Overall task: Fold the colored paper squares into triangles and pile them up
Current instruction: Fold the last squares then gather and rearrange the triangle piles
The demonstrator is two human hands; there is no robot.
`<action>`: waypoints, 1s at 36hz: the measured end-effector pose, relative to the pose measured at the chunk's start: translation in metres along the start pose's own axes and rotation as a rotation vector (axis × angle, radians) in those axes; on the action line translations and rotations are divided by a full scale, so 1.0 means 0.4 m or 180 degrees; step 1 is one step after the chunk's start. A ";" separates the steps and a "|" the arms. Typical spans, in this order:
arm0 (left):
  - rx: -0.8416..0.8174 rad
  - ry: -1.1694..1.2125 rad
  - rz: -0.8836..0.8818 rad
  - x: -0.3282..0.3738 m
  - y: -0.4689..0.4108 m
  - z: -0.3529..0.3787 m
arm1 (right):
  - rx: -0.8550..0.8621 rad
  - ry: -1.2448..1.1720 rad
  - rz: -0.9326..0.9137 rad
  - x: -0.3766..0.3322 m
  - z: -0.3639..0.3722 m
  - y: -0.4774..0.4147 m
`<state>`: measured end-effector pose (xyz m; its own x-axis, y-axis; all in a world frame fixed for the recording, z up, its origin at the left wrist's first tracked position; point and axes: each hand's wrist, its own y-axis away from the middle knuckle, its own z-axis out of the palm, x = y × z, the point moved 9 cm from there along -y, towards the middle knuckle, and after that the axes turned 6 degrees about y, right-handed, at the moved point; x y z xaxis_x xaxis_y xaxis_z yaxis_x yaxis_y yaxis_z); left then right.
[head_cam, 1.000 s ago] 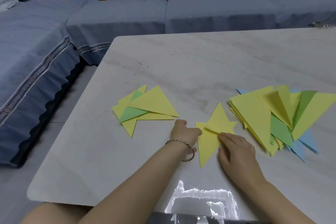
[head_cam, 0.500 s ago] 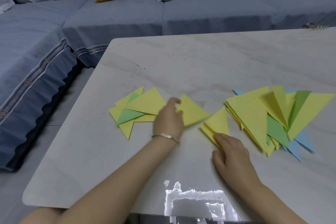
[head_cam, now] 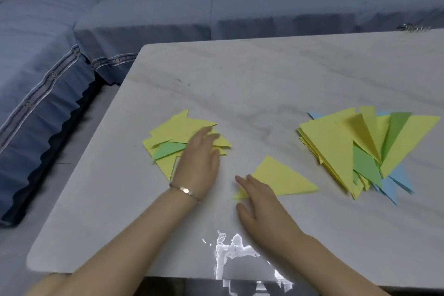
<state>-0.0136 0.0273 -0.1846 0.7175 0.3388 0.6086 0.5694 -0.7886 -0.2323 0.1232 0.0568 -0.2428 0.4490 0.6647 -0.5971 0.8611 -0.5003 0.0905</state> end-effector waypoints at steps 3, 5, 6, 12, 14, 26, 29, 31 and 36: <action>-0.0416 0.0311 0.0116 0.051 0.068 0.088 | 0.0270 -0.0174 -0.0018 0.015 -0.036 -0.008; -0.0845 0.0335 0.0288 0.078 0.104 0.157 | 0.0356 0.0068 -0.0009 0.049 -0.060 -0.005; -0.1110 0.0256 0.0402 0.087 0.123 0.195 | 0.0295 0.0233 -0.0068 0.067 -0.060 0.000; -0.1593 -0.0600 0.0610 0.073 0.201 0.295 | -0.0320 0.1514 -0.0318 0.133 -0.007 0.071; -0.1632 -0.0850 0.0701 0.067 0.217 0.301 | -0.0304 0.1770 -0.0314 0.155 -0.007 0.087; -0.1587 -0.1354 0.0789 0.053 0.218 0.300 | -0.0007 0.2130 0.0085 0.288 -0.097 0.145; -0.1637 -0.1373 0.0666 0.061 0.218 0.301 | 0.0111 0.2130 0.0285 0.311 -0.118 0.159; -0.1714 -0.1294 0.0638 0.082 0.220 0.311 | 0.0167 0.2130 0.0316 0.316 -0.117 0.160; -0.1917 -0.1208 0.1127 0.198 0.223 0.381 | 0.0275 0.2131 0.0271 0.317 -0.114 0.156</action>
<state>0.1550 0.0621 -0.2729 0.9647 0.0825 0.2500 0.0449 -0.9873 0.1525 0.2448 0.1352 -0.2767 0.5891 0.8073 0.0337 0.8066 -0.5901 0.0348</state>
